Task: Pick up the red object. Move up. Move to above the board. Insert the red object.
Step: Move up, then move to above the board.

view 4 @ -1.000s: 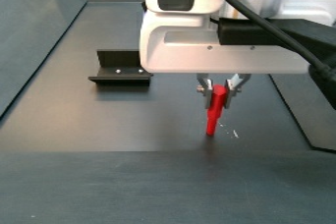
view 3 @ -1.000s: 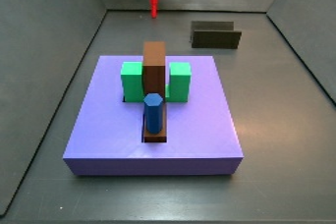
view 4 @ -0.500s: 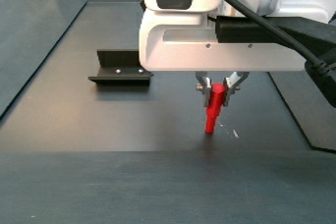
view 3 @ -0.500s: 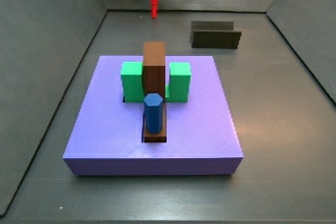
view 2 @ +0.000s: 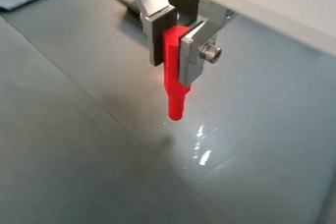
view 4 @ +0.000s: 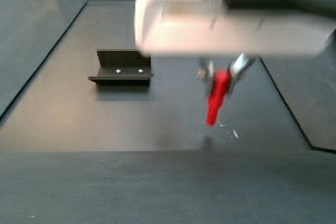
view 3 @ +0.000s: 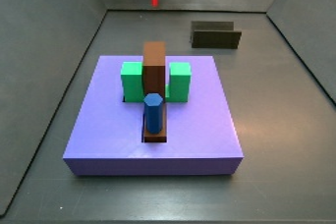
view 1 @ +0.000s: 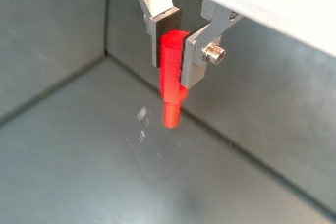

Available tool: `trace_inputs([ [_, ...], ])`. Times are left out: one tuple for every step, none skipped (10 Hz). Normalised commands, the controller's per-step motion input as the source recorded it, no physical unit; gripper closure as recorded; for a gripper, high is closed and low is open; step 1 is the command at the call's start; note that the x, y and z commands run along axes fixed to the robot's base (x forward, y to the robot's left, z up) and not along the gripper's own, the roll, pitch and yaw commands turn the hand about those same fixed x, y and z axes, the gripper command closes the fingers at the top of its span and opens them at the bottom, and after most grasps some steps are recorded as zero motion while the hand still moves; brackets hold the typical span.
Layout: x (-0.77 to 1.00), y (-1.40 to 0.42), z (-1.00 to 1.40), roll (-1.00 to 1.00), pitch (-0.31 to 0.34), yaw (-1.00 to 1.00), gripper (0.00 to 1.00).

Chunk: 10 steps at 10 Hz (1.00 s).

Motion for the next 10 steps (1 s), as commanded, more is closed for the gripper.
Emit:
trace_inputs([
  [-0.06,-0.01,0.36,0.03,0.038,0.02,1.0],
  [0.0,0.0,1.4,0.0,0.0,0.0,1.0],
  [-0.01,0.0,1.4,-0.02,0.031,-0.01,1.0],
  [-0.03,0.0,1.4,0.01,0.042,0.0,1.0],
  [0.03,0.0,1.4,0.0,0.037,0.0,1.0],
  [0.05,0.02,0.96,-0.02,0.071,0.0,1.0],
  [0.03,0.01,0.49,0.0,0.093,0.0,1.0],
  [0.03,0.0,0.22,0.02,0.069,0.01,1.0],
  [0.1,-1.4,0.14,0.04,0.234,0.04,1.0],
  [0.1,-1.4,0.13,0.06,0.213,0.04,1.0],
])
